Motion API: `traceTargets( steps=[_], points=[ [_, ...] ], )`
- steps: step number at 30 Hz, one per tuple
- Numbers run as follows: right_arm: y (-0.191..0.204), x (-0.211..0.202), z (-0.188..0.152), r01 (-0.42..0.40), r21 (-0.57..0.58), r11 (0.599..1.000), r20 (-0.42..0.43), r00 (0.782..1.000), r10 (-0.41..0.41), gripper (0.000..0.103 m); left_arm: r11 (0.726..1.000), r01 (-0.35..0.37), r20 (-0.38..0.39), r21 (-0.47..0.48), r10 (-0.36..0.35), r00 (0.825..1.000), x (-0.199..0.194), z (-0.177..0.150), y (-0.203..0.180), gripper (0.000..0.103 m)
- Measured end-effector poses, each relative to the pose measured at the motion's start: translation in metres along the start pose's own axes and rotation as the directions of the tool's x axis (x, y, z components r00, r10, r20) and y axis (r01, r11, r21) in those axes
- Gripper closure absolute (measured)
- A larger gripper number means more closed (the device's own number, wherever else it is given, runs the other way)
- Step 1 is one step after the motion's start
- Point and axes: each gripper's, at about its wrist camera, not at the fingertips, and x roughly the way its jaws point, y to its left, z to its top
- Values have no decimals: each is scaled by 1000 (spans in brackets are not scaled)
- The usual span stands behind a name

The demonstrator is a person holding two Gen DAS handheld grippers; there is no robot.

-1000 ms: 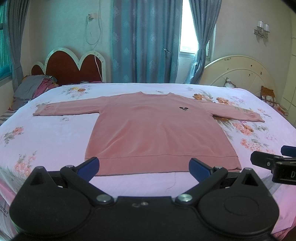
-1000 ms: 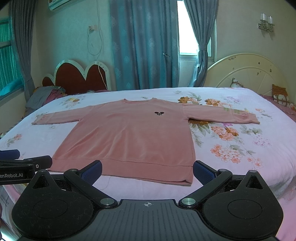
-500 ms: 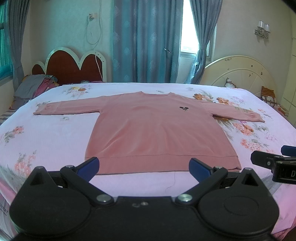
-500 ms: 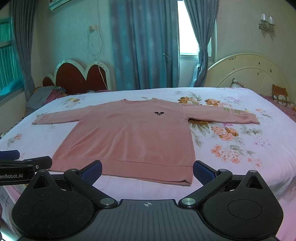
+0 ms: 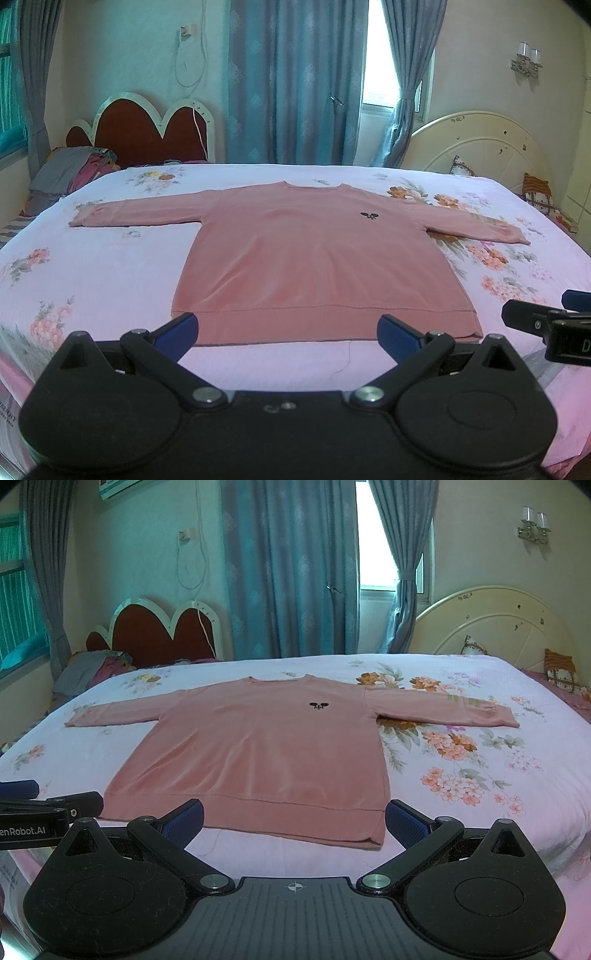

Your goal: Fold small clothes

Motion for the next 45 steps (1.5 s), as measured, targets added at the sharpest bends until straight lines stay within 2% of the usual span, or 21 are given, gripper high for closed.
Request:
traceTargets(
  steps=[8,14,24,29,33,38,41,45],
  points=[
    [-1,7,4,2,10,1000,-3,1000,-2,0,1000,-3,-6,1,3,1000,6,1,2,0],
    [-5,27,20,20,20,1000,12,1000,-20,0,999,-2,22,-54,3,1000,23,15,12,0],
    [-16,85,55,74,45,996,17,997,-74,0,1000,3,55,27,-4,998,82,51,8,0],
    [-19,111,81,112,58,992,37,993,-114,0,996,61,70,64,-66,995,110,75,7,0],
    [-21,129,99,143,73,987,52,988,-146,0,990,81,71,119,-90,993,132,93,5,0],
    [-26,147,112,179,76,981,57,981,-183,0,973,196,35,125,-202,979,155,104,0,0],
    [-45,155,118,209,106,972,61,975,-216,0,965,200,48,171,-211,976,165,108,-19,0],
    [-93,173,124,253,170,952,38,964,-263,0,953,247,3,175,-252,968,192,114,-42,0]
  ],
)
